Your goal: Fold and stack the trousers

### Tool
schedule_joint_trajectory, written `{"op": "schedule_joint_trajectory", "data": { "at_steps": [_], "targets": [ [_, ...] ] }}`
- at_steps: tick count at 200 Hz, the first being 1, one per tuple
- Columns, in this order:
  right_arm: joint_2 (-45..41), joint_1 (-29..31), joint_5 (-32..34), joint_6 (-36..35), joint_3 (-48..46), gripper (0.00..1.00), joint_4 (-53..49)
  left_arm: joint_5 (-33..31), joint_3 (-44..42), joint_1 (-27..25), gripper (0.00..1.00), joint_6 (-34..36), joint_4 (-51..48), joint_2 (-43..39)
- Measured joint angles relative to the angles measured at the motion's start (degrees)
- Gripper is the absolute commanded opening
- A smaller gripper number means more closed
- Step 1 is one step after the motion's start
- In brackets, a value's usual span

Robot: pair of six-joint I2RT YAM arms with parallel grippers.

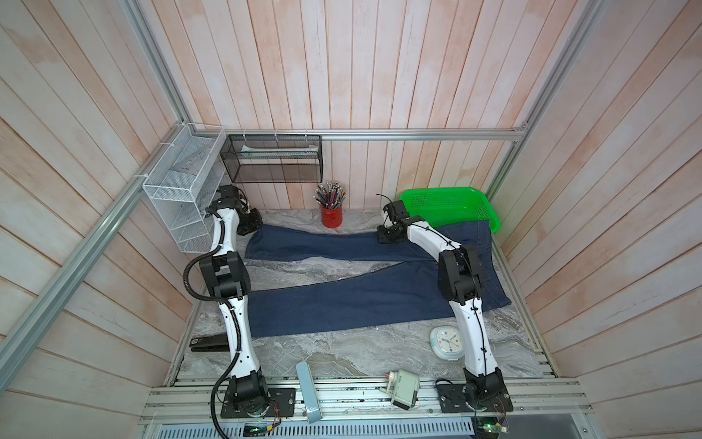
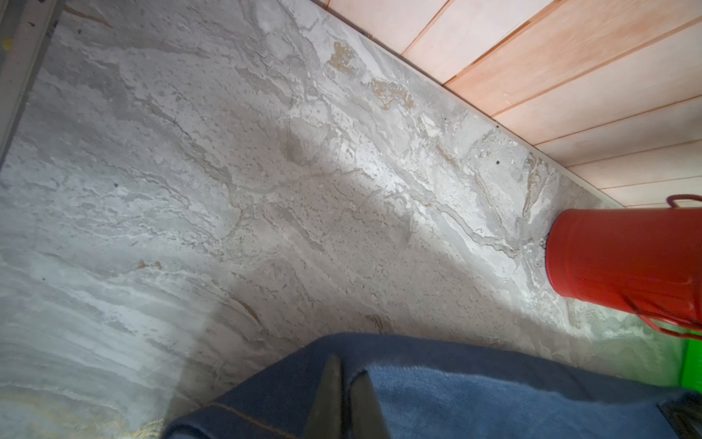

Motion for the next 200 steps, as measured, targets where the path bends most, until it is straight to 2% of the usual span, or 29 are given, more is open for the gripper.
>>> {"op": "schedule_joint_trajectory", "data": {
  "at_steps": [17, 53, 88, 108, 141, 170, 200],
  "targets": [
    [0.7, -0.5, 0.0, 1.1, 2.1, 0.32, -0.5, 0.5, 0.0, 0.0, 0.13, -0.3, 0.2, 0.0],
    [2.5, -1.5, -0.9, 2.9, 8.0, 0.34, -0.4, 1.8, 0.0, 0.0, 0.45, -1.3, 1.4, 0.0],
    [2.0, -1.6, -1.3, 3.0, 8.5, 0.40, -1.1, 2.9, -4.6, -0.2, 0.52, -1.6, 4.8, -2.7],
    [-3.6, -0.7, -1.3, 2.5, 0.2, 0.43, -0.3, 3.1, -9.8, -0.6, 0.52, -1.8, 6.7, -6.3],
    [-23.0, 0.0, -0.4, 3.4, -23.5, 0.45, 4.8, 2.6, -21.6, -1.9, 0.52, -2.4, 9.5, -16.3],
    [-39.6, -3.0, 1.1, 7.5, -40.3, 0.46, 9.4, 1.5, -36.9, -5.9, 0.52, -2.7, 13.1, -30.1],
    [-45.2, -7.6, 2.4, 11.9, -51.3, 0.41, 10.5, 1.4, -56.1, -11.7, 0.51, -4.1, 18.5, -44.4]
  ]
}}
